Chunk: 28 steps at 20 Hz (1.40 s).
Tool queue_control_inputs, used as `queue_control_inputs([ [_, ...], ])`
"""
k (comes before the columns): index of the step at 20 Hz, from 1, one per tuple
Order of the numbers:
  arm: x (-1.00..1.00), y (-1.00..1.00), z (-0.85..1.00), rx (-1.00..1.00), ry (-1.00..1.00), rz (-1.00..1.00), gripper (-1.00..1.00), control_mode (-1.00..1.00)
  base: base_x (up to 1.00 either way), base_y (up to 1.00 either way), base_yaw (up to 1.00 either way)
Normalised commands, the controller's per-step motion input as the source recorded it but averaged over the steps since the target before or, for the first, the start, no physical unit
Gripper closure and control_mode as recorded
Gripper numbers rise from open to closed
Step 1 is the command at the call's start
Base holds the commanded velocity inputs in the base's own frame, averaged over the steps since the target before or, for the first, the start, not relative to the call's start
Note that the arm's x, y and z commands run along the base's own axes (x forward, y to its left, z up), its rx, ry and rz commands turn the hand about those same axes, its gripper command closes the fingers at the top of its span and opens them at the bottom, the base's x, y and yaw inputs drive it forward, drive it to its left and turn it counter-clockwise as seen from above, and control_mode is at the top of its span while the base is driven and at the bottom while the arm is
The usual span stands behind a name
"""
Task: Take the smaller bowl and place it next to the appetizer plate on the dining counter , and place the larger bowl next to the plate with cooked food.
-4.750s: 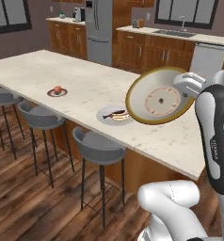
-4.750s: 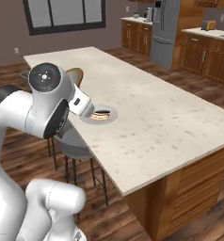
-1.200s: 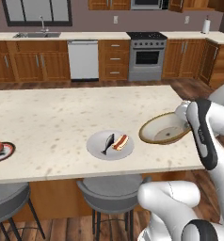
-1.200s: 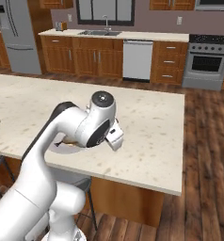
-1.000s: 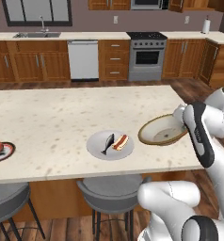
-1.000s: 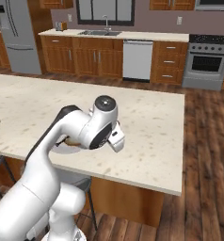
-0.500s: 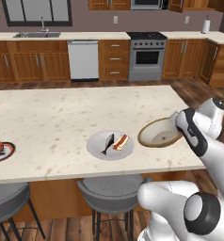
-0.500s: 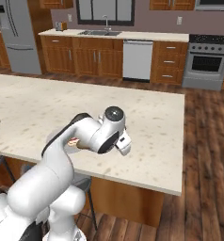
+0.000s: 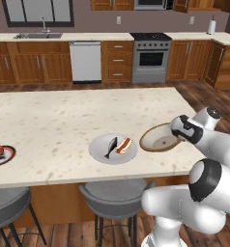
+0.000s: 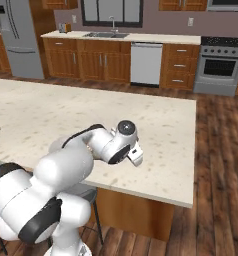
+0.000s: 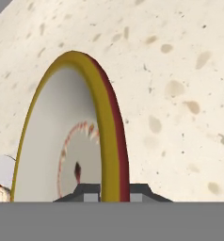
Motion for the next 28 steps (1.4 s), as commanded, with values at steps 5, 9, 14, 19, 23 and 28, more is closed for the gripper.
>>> queue_control_inputs([
  [5,0.46,-0.16,-0.35,0.0,0.0,0.0,1.0,-1.0,0.0,0.0,0.0],
  [9,0.43,0.0,-0.4,0.0,0.0,0.01,1.0,-1.0,0.0,0.0,0.0],
  [14,0.29,0.0,-0.43,0.0,0.0,0.02,1.0,-1.0,0.0,0.0,0.0],
  [19,0.02,0.0,-0.42,0.0,0.0,0.06,1.0,-1.0,0.0,0.0,0.0],
  [23,0.0,0.0,-0.03,0.0,-0.01,0.06,-1.0,-1.0,0.0,0.0,0.0],
  [28,-0.02,-0.14,0.5,0.0,-0.02,0.08,-1.0,-1.0,0.0,0.0,0.0],
])
